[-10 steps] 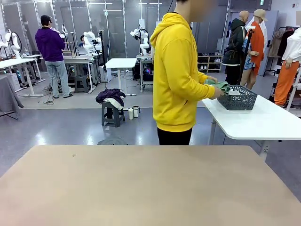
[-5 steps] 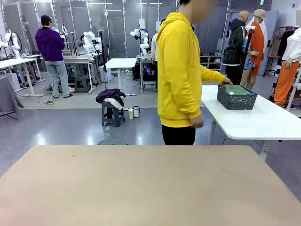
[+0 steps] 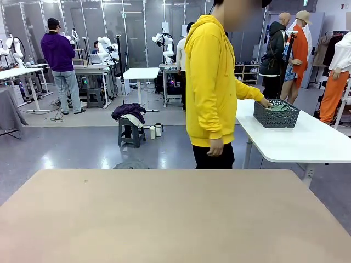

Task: Fold the towels and place them in the basket.
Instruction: Stack the folded Towel with hook on the right side of the table.

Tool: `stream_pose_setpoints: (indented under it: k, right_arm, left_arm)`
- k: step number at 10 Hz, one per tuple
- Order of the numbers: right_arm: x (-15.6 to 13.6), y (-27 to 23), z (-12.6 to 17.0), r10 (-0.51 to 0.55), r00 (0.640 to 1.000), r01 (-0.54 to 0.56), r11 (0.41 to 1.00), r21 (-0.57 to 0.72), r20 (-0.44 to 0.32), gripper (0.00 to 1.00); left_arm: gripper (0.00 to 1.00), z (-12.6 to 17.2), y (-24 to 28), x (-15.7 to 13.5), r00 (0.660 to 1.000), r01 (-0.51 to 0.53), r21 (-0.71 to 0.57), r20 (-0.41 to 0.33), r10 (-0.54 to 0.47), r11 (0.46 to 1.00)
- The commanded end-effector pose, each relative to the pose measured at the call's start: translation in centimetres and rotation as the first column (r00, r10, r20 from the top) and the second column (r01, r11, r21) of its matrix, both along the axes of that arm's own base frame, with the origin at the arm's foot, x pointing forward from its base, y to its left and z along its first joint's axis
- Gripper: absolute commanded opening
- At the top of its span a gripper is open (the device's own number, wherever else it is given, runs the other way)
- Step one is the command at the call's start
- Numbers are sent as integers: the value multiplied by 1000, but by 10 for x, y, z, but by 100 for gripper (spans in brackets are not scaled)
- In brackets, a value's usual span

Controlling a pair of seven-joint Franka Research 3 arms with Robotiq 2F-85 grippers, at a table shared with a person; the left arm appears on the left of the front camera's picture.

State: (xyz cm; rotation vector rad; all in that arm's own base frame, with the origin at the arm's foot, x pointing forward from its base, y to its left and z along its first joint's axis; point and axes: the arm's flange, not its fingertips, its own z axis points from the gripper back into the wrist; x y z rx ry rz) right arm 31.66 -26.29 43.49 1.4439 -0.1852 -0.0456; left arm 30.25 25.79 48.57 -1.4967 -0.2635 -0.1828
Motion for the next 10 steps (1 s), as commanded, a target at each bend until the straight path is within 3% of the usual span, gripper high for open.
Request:
stream_pose_setpoints:
  k: [1,2,3,10]
  right_arm:
    - [1,-1,3,4,1000,-4,1000,19,30,100]
    - [3,2,2,28,999,-28,1000,-1,29,100]
    - [0,-1,0,-1,1000,1,1000,2,2,100]
    - [0,-1,0,-1,1000,1,1000,2,2,100]
  left_arm:
    - [100,3,13,10,999,22,-18,40,-22,1000]
    - [100,3,9,12,998,47,-23,38,-47,999]
    - [100,0,-3,4,1000,7,-6,6,-7,1000]
    - [100,0,-3,4,1000,7,-6,6,-7,1000]
